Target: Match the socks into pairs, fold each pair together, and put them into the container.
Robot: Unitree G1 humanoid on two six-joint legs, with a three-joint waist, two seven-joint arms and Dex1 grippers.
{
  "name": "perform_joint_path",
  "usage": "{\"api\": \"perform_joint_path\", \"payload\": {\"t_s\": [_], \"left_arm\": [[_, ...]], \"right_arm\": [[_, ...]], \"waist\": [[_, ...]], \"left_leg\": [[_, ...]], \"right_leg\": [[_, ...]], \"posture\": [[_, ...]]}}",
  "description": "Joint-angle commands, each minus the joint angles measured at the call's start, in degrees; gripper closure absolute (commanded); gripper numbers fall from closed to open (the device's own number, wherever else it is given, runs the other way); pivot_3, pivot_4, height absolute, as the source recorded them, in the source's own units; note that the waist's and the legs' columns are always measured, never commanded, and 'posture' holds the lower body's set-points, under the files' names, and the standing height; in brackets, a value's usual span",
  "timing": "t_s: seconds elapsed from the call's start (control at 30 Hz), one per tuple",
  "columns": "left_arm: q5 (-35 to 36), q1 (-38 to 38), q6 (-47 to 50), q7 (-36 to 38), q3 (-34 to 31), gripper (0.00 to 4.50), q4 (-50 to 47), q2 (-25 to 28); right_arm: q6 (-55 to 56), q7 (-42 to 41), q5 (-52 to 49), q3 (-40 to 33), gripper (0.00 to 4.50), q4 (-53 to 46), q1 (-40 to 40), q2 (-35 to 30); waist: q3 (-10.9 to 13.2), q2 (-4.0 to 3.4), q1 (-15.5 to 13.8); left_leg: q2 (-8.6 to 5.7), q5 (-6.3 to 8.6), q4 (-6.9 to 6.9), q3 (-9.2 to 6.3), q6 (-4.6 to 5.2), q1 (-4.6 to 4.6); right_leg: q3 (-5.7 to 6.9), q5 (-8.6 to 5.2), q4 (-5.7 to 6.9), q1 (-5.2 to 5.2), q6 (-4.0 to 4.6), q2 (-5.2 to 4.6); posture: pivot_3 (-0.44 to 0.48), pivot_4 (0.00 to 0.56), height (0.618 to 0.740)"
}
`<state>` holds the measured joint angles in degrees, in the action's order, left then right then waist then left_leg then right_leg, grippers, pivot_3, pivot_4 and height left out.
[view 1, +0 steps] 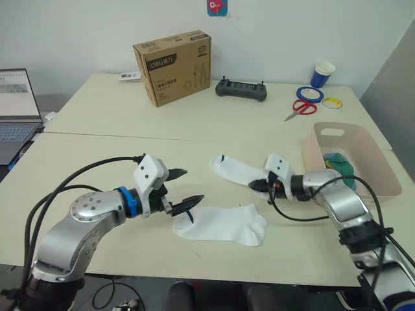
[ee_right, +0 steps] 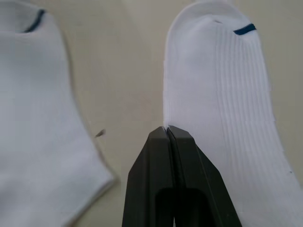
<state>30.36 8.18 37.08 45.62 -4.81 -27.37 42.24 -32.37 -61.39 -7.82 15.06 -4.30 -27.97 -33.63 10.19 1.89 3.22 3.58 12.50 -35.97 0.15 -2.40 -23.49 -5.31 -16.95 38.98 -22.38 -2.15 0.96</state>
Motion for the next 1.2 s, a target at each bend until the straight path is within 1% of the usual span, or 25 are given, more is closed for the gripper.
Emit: {"api": "perform_joint_path", "payload": {"t_s": [0.03, 0.1, 0.2, 0.23, 0.27, 0.3, 0.37, 0.43, 0.5, 0.6, 0.73, 0.83, 0.93, 1.03, 1.1, 1.13, 1.2], "left_arm": [[-0.9, 0.8, 0.5, -1.7, -1.1, 0.00, 4.5, -0.6], [-0.1, 1.6, 1.2, -2.0, -0.8, 0.00, 6.3, -1.4], [1.0, 6.8, 2.6, -5.1, -1.2, 0.00, 12.7, -6.2], [0.6, 9.3, 2.4, -5.6, -0.9, 0.00, 16.5, -8.0], [-0.4, 11.3, 2.0, -5.4, 0.0, 0.00, 19.4, -8.8], [-1.5, 13.2, 1.7, -4.9, 1.3, 0.00, 22.1, -9.4], [-3.2, 15.6, 1.2, -3.4, 4.0, 0.00, 24.4, -9.7], [-4.5, 17.3, 1.8, -2.0, 6.5, 0.00, 25.9, -9.7], [-6.1, 18.4, 2.2, -1.1, 8.8, 0.00, 27.4, -9.6], [-6.1, 19.2, 2.4, -0.2, 10.2, 0.00, 27.9, -10.9], [-6.9, 18.8, 3.2, 0.6, 12.4, 0.00, 27.8, -11.3], [-8.7, 19.0, 3.5, 0.5, 14.2, 0.63, 28.9, -11.3], [-9.3, 19.4, 3.5, 0.8, 14.5, 1.62, 29.3, -11.5], [-9.3, 19.5, 3.3, 1.2, 14.1, 2.62, 29.5, -11.9], [-9.4, 19.8, 3.1, 1.4, 14.2, 3.29, 29.7, -12.3], [-9.4, 19.9, 3.1, 1.6, 14.2, 3.68, 29.8, -12.5], [-9.6, 20.1, 3.0, 1.6, 14.1, 4.26, 30.0, -12.9]], "right_arm": [[-0.2, -2.4, -1.0, 1.7, 4.47, -6.7, 2.7, -2.7], [-0.2, -3.7, -1.5, 2.2, 4.47, -8.4, 3.9, -4.2], [-4.7, -2.8, -6.1, -1.3, 4.47, -11.0, 4.3, -3.4], [-6.3, -3.0, -7.9, -2.6, 4.08, -12.5, 4.4, -3.8], [-7.9, -2.4, -9.0, -3.8, 3.86, -13.7, 4.4, -4.1], [-8.7, -2.5, -10.1, -4.9, 3.51, -15.0, 4.8, -5.2], [-10.4, -1.3, -11.4, -7.4, 2.79, -16.6, 5.5, -6.7], [-14.5, -0.3, -14.8, -11.0, 2.12, -17.8, 6.1, -7.6], [-15.5, 3.3, -14.1, -13.3, 2.12, -16.7, 6.5, -7.8], [-11.9, 8.4, -8.9, -12.8, 2.12, -13.0, 8.8, -9.3], [-10.5, 8.9, -8.4, -11.9, 2.12, -11.9, 12.0, -10.2], [-11.0, 9.8, -7.7, -11.9, 2.09, -11.3, 15.0, -11.4], [-13.5, 9.8, -9.5, -12.5, 2.09, -12.5, 16.1, -11.9], [-16.5, 10.4, -12.0, -13.6, 2.09, -14.2, 16.2, -11.0], [-18.9, 10.7, -14.4, -14.7, 2.50, -14.8, 15.8, -10.0], [-20.1, 10.8, -15.6, -15.2, 2.79, -15.2, 15.6, -9.6], [-23.1, 11.4, -18.0, -16.4, 3.43, -15.9, 15.3, -8.8]], "waist": [[0.0, 0.00, 0.0], [0.0, 0.01, 0.0], [0.0, 0.04, 0.0], [0.0, 0.05, -0.1], [0.0, 0.06, -0.3], [0.0, 0.06, -0.4], [0.0, 0.06, -0.4], [0.0, 0.07, -0.5], [0.0, 0.07, -0.5], [0.0, 0.07, -0.5], [0.0, 0.07, -0.5], [0.0, 0.06, -0.5], [0.0, 0.05, -0.4], [0.0, 0.05, -0.5], [0.0, 0.05, -0.5], [0.0, 0.05, -0.5], [0.0, 0.05, -0.5]], "left_leg": [[-0.01, 0.00, 0.00, 0.00, 0.00, 0.01], [-0.01, 0.00, -0.02, 0.01, 0.00, 0.04], [-0.04, -0.02, -0.13, 0.06, -0.02, 0.04], [-0.05, -0.02, -0.15, 0.06, -0.03, 0.04], [-0.06, -0.03, -0.17, 0.05, -0.03, 0.04], [-0.07, -0.03, -0.19, 0.03, -0.03, 0.04], [-0.08, -0.03, -0.19, 0.02, -0.03, 0.04], [-0.10, -0.03, -0.16, 0.06, -0.03, 0.02], [-0.09, -0.02, -0.14, 0.05, -0.02, -0.03], [-0.08, -0.01, -0.07, 0.00, -0.01, -0.07], [-0.08, -0.01, -0.07, -0.01, 0.00, -0.22], [-0.09, -0.01, -0.10, 0.00, -0.01, -0.40], [-0.09, -0.01, -0.11, 0.01, -0.01, -0.37], [-0.09, -0.02, -0.12, -0.02, -0.01, -0.36], [-0.09, -0.02, -0.13, -0.01, -0.01, -0.36], [-0.09, -0.02, -0.14, -0.01, -0.01, -0.36], [-0.10, -0.02, -0.15, -0.01, -0.01, -0.37]], "right_leg": [[0.00, -0.04, 0.00, 0.00, -0.03, 0.00], [0.00, 0.00, 0.02, 0.02, -0.06, 0.00], [-0.06, 0.11, 0.02, 0.04, -0.08, -0.02], [-0.08, 0.18, 0.02, 0.05, -0.13, -0.02], [-0.07, 0.21, 0.02, 0.06, -0.16, -0.02], [-0.05, 0.24, 0.02, 0.07, -0.19, -0.02], [-0.06, 0.25, 0.00, 0.07, -0.20, 0.00], [-0.11, 0.22, -0.04, 0.07, -0.19, -0.01], [-0.09, 0.22, -0.05, 0.05, -0.09, -0.01], [-0.06, 0.22, -0.04, -0.01, 0.02, 0.01], [-0.02, 0.19, -0.03, -0.14, 0.03, 0.01], [-0.08, 0.20, 0.03, -0.34, 0.03, 0.01], [-0.08, 0.17, 0.03, -0.32, -0.04, 0.01], [-0.04, 0.15, 0.03, -0.29, -0.13, 0.01], [-0.04, 0.12, 0.04, -0.28, -0.22, 0.00], [-0.05, 0.13, 0.04, -0.27, -0.23, 0.00], [-0.06, 0.13, 0.04, -0.27, -0.23, 0.00]], "posture": [[0.000, 0.150, 0.740], [0.000, 0.150, 0.740], [0.000, 0.150, 0.740], [0.000, 0.150, 0.740], [0.000, 0.150, 0.740], [0.000, 0.150, 0.740], [0.000, 0.150, 0.740], [0.000, 0.150, 0.740], [0.000, 0.150, 0.740], [0.000, 0.150, 0.740], [0.000, 0.150, 0.740], [0.000, 0.150, 0.740], [0.000, 0.150, 0.740], [0.000, 0.150, 0.740], [0.000, 0.150, 0.740], [0.000, 0.150, 0.740], [0.000, 0.150, 0.740]]}}
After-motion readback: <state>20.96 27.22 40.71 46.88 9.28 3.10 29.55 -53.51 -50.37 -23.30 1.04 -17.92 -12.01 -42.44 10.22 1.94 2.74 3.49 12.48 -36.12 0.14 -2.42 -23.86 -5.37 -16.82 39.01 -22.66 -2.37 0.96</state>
